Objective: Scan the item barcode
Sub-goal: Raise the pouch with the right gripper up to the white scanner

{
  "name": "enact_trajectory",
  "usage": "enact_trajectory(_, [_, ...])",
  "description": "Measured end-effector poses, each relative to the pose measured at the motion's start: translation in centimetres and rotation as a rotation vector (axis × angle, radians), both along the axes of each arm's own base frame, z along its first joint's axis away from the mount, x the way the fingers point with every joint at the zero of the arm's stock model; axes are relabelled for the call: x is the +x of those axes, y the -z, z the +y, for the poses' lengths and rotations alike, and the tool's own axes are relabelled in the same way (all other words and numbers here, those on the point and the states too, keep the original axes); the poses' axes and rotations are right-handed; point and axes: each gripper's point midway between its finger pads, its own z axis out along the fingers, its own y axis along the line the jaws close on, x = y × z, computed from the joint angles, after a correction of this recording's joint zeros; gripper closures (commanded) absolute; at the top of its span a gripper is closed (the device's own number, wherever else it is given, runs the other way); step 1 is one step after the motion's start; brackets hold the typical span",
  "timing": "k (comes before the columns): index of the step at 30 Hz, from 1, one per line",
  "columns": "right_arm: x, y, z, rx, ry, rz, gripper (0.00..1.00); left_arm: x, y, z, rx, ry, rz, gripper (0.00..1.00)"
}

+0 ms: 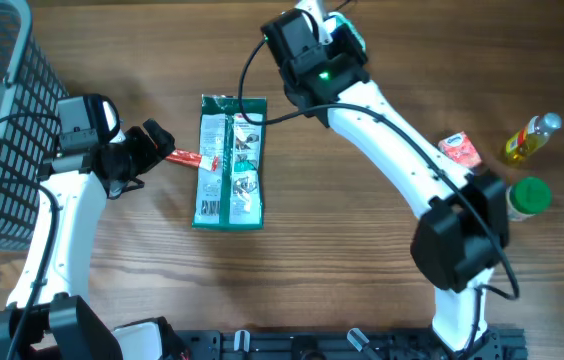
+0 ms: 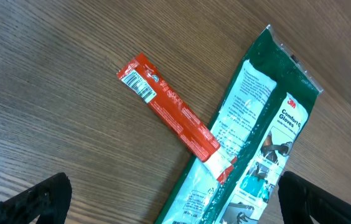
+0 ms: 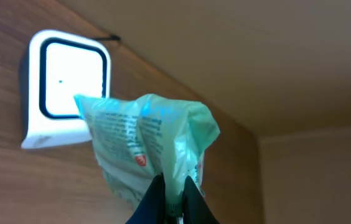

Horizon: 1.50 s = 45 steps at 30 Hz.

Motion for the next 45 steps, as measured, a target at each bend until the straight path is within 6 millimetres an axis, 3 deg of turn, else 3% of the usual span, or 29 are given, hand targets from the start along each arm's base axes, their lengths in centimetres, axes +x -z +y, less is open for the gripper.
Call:
enact_trajectory(12, [4.4, -0.5, 1.1, -0.145, -0.046, -0.119, 0.96, 0.0, 0.0, 0.0, 0.000, 0.000, -0.001, 0.00])
enact_trajectory(19, [6.0, 2.3, -0.8, -0.192, -0.012, -0.082, 0.96, 0.0, 0.0, 0.0, 0.000, 0.000, 0.000, 0.00])
enact_trajectory(27, [5.7, 5.4, 0.6, -0.199, -0.098, 0.021, 0.96, 0.0, 0.0, 0.0, 0.000, 0.000, 0.000, 0.00])
enact_trajectory(37, [3.5, 9.7, 2.3, -0.102, -0.186, 0.190, 0.96, 0.0, 0.0, 0.0, 0.000, 0.000, 0.000, 0.00])
enact_trajectory(45, [3.1, 11.0, 3.5, -0.031, -0.253, 0.249, 0.96, 0.0, 0.0, 0.0, 0.000, 0.000, -0.001, 0.00])
